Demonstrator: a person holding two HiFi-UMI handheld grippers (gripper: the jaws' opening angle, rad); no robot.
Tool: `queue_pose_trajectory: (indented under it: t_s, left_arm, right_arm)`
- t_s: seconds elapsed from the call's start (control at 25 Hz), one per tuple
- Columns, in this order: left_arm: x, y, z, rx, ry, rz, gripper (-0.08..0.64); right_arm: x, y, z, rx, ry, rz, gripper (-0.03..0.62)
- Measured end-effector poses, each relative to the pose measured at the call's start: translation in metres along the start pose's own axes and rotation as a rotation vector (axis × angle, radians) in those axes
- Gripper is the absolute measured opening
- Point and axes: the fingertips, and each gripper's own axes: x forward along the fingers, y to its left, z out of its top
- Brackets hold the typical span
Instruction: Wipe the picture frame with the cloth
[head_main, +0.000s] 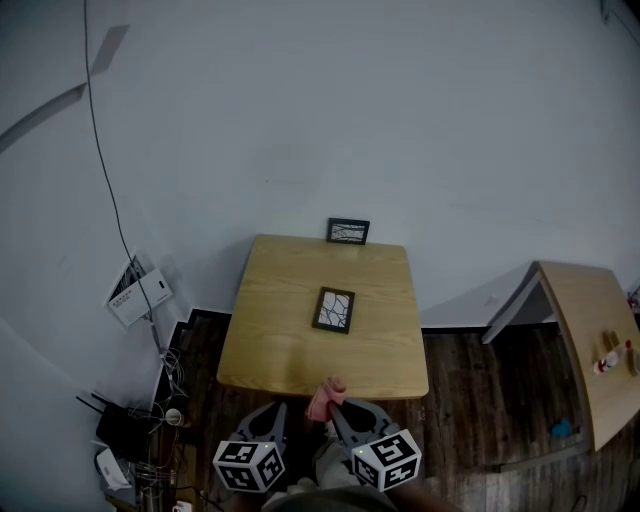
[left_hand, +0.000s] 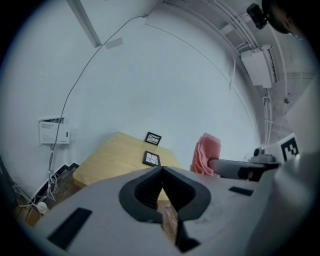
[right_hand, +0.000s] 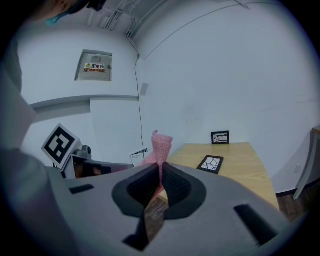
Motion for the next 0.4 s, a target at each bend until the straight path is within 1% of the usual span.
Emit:
queue_pose_trajectory:
  t_s: [0.4]
  left_arm:
    - [0.0001,-0.0078,0.0050,-0.007,-0.023,-0.017,0.003]
  right_arm:
    - [-0.0003,0.0055,0.0044,-0.006,-0.015,0.019,0.015]
